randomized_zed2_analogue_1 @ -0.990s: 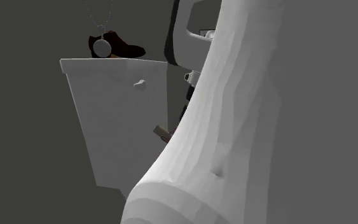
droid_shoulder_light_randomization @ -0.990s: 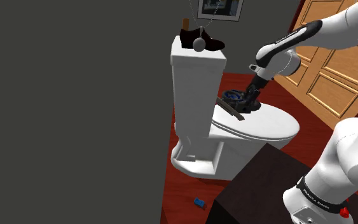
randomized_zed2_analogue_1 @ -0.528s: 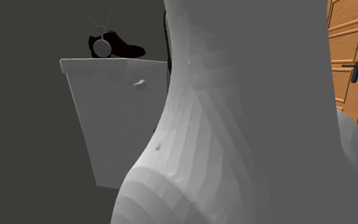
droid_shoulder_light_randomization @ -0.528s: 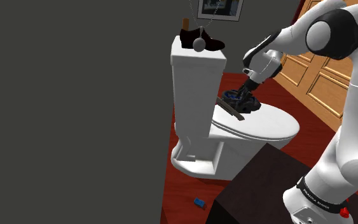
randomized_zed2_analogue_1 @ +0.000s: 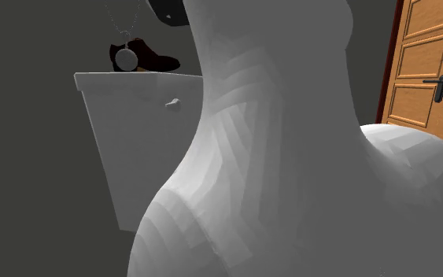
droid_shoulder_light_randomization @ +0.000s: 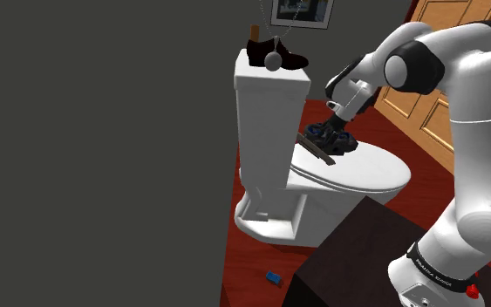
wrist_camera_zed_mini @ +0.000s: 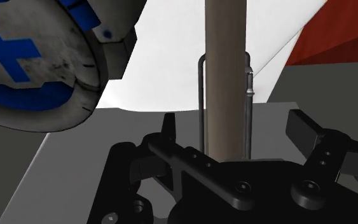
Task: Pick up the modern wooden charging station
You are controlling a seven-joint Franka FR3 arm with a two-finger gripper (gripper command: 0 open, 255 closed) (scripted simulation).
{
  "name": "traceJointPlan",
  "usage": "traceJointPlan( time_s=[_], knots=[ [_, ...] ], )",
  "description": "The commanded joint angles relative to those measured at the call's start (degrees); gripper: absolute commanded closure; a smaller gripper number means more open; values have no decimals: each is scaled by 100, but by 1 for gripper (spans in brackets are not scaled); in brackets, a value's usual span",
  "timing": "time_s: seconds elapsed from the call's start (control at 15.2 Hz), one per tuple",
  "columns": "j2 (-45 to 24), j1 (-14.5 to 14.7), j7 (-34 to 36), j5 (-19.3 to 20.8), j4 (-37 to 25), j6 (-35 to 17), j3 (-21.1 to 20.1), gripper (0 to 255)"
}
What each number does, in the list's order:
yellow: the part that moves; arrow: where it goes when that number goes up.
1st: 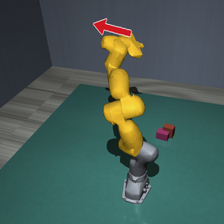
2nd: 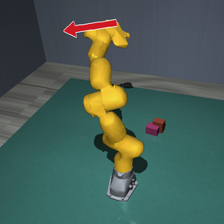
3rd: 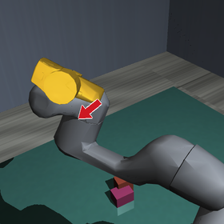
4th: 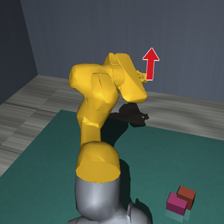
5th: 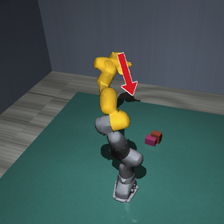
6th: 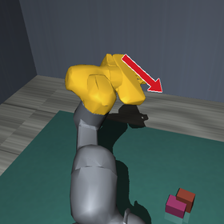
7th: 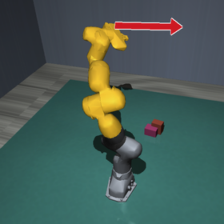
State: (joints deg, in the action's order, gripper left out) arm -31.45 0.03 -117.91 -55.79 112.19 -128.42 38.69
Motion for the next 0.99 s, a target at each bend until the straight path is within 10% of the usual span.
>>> traceJointPlan(
  time_s=[0.0, 0.26, 0.33, 0.92],
  knots=[
    [-104, -46, -97, -116, -3, -62, -72, 0],
    [-196, -89, -171, -205, -18, -106, -129, 0],
    [-190, -85, -173, -206, -8, -110, -128, 255],
    [-196, -89, -171, -206, -19, -106, -129, 255]
  ],
)
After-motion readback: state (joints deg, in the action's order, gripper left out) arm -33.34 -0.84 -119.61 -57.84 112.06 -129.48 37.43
